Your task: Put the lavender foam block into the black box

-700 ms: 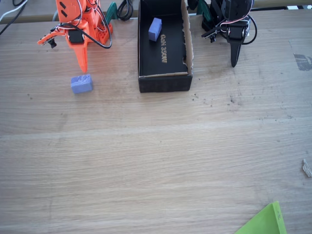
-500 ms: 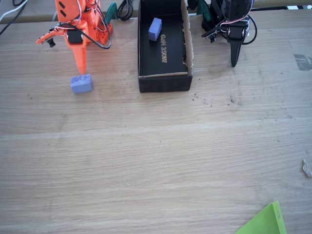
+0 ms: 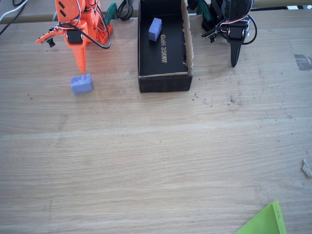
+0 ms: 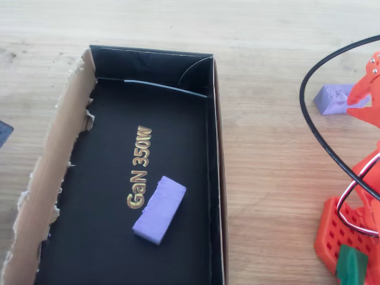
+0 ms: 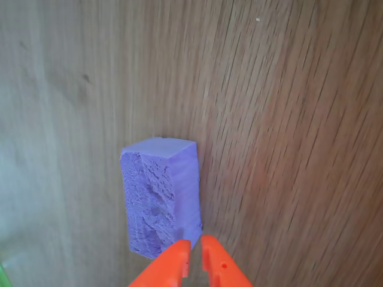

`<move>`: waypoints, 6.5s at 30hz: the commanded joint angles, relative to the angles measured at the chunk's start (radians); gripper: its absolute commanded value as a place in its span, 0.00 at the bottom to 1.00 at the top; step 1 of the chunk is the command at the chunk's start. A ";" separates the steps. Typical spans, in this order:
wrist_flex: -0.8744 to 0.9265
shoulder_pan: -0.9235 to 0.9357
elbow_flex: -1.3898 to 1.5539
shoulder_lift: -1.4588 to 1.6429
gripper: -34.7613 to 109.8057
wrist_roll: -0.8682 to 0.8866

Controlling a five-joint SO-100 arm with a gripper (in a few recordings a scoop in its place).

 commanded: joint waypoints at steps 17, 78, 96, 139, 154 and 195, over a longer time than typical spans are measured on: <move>0.021 0.012 0.003 0.011 0.24 0.003; 0.005 0.087 -0.038 0.011 0.24 -0.046; 0.025 0.092 -0.071 0.002 0.24 -0.002; -0.130 0.130 -0.253 -0.482 0.24 -0.049; -0.123 0.132 -0.261 -0.469 0.25 -0.069; -0.129 0.219 -0.362 -0.522 0.26 -0.175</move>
